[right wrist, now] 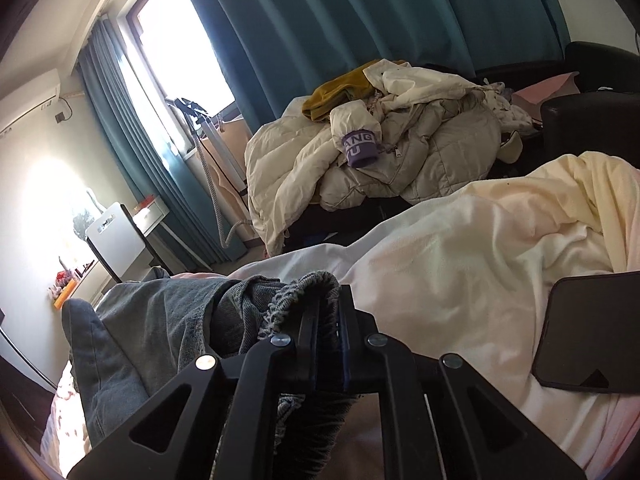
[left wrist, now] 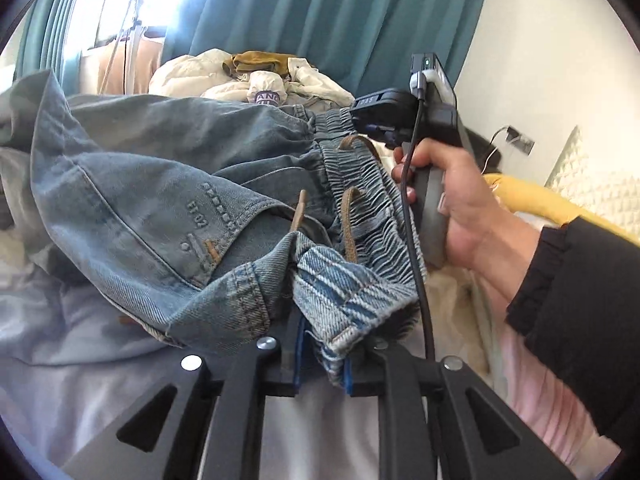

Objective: Fold clothes

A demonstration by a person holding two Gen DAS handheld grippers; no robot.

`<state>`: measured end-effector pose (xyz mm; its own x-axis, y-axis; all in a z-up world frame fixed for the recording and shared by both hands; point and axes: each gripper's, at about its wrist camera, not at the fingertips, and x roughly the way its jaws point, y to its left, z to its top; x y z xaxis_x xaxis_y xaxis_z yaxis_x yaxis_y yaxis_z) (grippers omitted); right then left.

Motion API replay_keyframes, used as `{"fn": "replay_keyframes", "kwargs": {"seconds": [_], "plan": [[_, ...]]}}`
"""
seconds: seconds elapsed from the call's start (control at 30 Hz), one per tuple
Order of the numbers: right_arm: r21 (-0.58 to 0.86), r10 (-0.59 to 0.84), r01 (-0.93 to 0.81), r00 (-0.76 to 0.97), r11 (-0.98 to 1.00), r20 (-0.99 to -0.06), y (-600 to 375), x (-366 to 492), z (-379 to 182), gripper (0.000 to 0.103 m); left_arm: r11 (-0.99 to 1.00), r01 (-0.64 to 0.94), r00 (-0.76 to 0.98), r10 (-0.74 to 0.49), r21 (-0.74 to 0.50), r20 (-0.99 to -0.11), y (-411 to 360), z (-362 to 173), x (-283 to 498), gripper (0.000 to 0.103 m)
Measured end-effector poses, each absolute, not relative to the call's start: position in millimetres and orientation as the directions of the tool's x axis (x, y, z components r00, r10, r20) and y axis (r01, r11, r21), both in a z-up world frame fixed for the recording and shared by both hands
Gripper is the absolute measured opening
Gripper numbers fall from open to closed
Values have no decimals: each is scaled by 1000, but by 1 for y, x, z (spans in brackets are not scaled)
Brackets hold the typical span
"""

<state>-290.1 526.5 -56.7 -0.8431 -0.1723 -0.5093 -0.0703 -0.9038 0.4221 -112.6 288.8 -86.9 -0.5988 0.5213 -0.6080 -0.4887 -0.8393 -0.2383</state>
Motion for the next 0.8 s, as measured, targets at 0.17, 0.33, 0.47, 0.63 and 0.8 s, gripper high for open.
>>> {"fn": "replay_keyframes", "kwargs": {"seconds": [0.17,0.33,0.47,0.63,0.8], "plan": [[361,-110,-109,-838,-926,-535,521,-265,-38,31,-815,-515,-570,556,-264,-605,272,-71,-90,55],[380,-126,-94,-848,-920,-515,518,-218,-4,47,-815,-525,-589,557,-247,-585,254,-53,-62,66],[377,-141,-57,-867,-925,-478,502,-175,38,47,-834,-502,-613,531,-230,-585,236,-34,-50,66],[357,-153,-17,-885,-934,-440,470,-127,82,47,-859,-474,-652,491,-194,-577,199,-10,-28,66],[339,-179,18,-876,-941,-449,423,-87,100,47,-896,-410,-693,428,-171,-581,154,6,-10,66]]}}
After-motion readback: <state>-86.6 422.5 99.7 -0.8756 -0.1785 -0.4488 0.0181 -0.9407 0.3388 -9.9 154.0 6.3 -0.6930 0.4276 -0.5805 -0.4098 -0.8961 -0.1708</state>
